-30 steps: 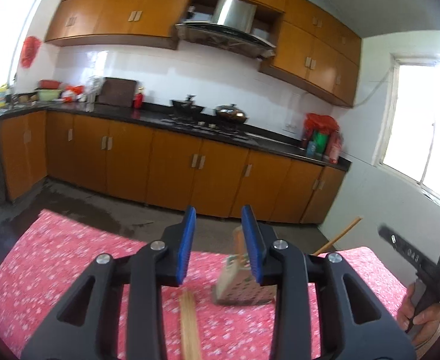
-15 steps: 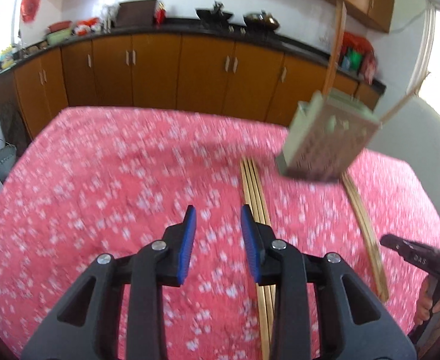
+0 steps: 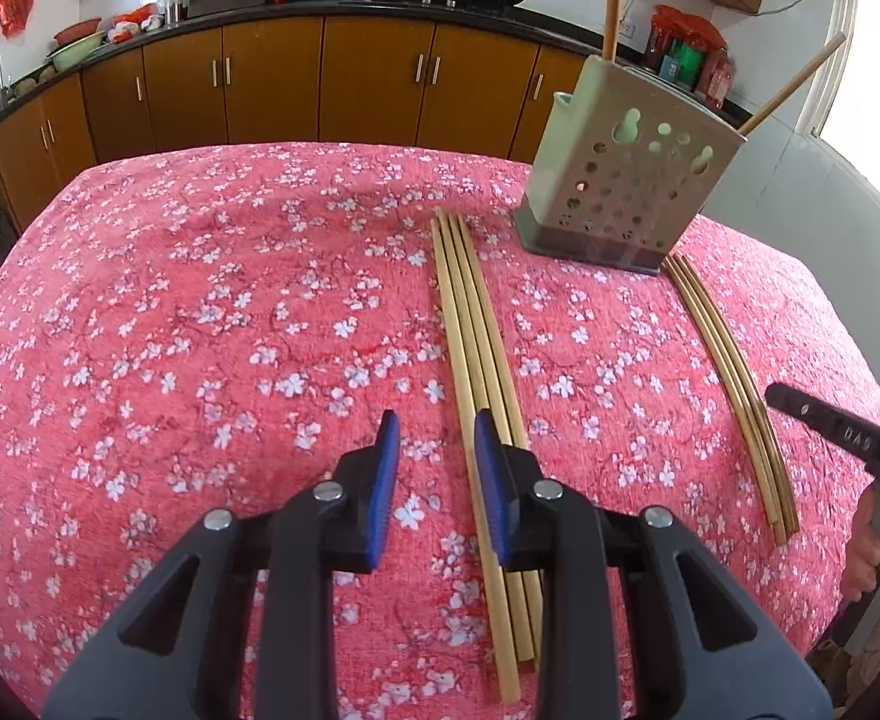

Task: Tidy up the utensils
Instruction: 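Move both open tools back down to the chopstick bundles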

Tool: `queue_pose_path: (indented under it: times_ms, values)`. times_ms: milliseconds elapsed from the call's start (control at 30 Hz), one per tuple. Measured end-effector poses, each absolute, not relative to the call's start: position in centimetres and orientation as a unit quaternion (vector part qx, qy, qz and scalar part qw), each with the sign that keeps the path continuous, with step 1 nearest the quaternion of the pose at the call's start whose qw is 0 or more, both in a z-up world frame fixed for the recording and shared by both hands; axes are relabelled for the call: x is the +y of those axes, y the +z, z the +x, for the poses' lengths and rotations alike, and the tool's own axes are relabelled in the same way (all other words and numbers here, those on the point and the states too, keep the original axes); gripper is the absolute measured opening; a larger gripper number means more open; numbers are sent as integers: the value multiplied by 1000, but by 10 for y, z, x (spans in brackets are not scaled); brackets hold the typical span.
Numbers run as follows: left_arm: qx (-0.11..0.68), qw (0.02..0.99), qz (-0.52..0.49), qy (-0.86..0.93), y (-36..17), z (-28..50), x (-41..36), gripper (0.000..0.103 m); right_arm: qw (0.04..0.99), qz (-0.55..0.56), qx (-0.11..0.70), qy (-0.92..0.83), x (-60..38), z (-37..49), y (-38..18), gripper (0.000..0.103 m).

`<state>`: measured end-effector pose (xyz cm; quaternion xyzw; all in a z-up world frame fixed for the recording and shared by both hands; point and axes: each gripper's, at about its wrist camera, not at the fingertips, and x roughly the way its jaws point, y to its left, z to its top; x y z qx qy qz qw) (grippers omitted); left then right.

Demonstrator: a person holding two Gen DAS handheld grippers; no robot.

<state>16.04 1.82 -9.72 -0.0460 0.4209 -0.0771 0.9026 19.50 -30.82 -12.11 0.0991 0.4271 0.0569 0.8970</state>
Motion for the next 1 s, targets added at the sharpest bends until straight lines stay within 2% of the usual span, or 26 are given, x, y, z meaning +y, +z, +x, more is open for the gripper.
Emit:
queue_pose_path:
  times_ms: [833,1000]
  values:
    - [434,896,-38,-85,-106,164,14,25,892,51,446,58,-302,198,-128,14]
    - [436,895,-36,-85,-106,162,14,25,879,34,473,50,-301,198,-131,14]
